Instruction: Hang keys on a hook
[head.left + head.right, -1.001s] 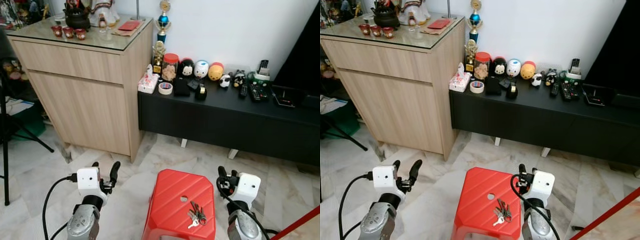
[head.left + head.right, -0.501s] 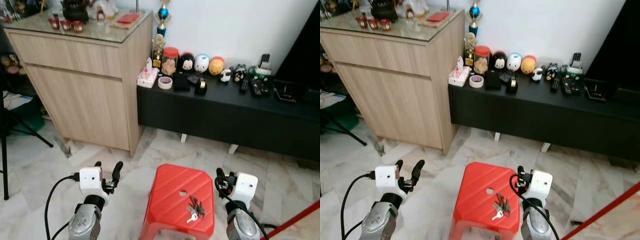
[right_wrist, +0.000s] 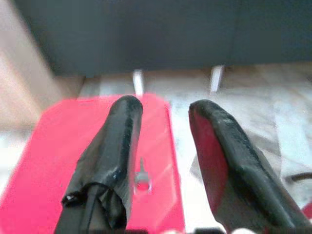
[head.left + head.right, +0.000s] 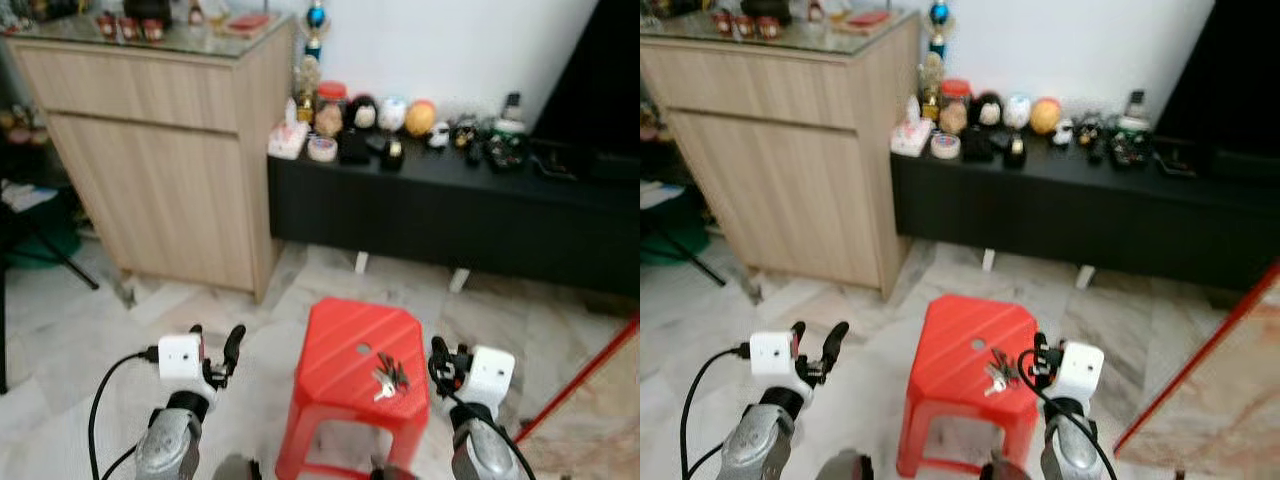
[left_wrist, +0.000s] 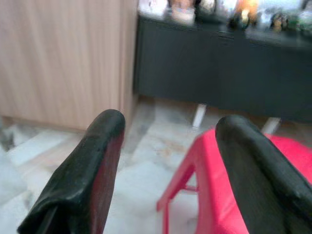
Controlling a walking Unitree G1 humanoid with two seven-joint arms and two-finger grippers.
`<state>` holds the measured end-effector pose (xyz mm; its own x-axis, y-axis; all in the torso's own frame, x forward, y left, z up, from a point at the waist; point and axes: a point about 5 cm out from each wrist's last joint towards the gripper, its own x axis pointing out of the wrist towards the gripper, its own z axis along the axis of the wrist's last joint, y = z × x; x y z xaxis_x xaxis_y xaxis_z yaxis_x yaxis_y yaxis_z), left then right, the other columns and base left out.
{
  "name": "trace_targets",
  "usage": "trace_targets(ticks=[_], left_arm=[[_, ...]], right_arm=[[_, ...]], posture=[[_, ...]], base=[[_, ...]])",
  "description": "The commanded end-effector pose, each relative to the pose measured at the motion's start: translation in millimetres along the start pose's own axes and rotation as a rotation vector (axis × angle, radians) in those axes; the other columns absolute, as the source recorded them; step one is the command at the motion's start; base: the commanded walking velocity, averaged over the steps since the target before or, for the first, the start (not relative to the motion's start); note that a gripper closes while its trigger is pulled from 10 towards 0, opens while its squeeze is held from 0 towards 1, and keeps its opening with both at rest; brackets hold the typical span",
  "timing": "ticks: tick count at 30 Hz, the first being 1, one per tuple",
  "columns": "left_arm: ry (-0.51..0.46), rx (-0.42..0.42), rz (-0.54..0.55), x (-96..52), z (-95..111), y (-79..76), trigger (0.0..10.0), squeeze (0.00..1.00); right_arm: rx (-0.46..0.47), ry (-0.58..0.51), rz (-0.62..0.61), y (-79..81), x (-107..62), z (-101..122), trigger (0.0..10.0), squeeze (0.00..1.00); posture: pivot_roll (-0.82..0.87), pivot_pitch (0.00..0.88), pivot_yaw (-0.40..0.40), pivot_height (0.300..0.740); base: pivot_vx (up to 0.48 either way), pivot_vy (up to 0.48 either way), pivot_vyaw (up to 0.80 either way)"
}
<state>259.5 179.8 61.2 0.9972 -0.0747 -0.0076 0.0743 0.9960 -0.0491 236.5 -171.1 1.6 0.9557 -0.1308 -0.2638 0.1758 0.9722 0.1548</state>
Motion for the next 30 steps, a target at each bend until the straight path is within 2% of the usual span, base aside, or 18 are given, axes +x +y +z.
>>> trace_targets(ticks=[1, 19, 30], left_arm=[[0.051, -0.007, 0.014, -7.9, -10.3, 4.0, 10.0, 0.00], [0.070, -0.012, 0.004, -6.7, -12.5, 1.9, 10.0, 0.00], [0.075, -0.007, 0.000, -5.7, -12.4, 1.2, 10.0, 0.00]], right_arm=[[0.003, -0.003, 0.026, 7.5, 5.4, 4.1, 10.0, 0.00], [-0.010, 0.039, 0.025, 7.6, 6.5, -0.8, 10.0, 0.00], [-0.013, 0.017, 0.029, 9.0, 6.6, 2.3, 10.0, 0.00]], posture=[[0.04, 0.026, -0.080, 0.640], [0.04, 0.025, -0.078, 0.631], [0.04, 0.026, -0.078, 0.622]], base=[[0.000, 0.000, 0.00], [0.000, 0.000, 0.00], [0.000, 0.000, 0.00]])
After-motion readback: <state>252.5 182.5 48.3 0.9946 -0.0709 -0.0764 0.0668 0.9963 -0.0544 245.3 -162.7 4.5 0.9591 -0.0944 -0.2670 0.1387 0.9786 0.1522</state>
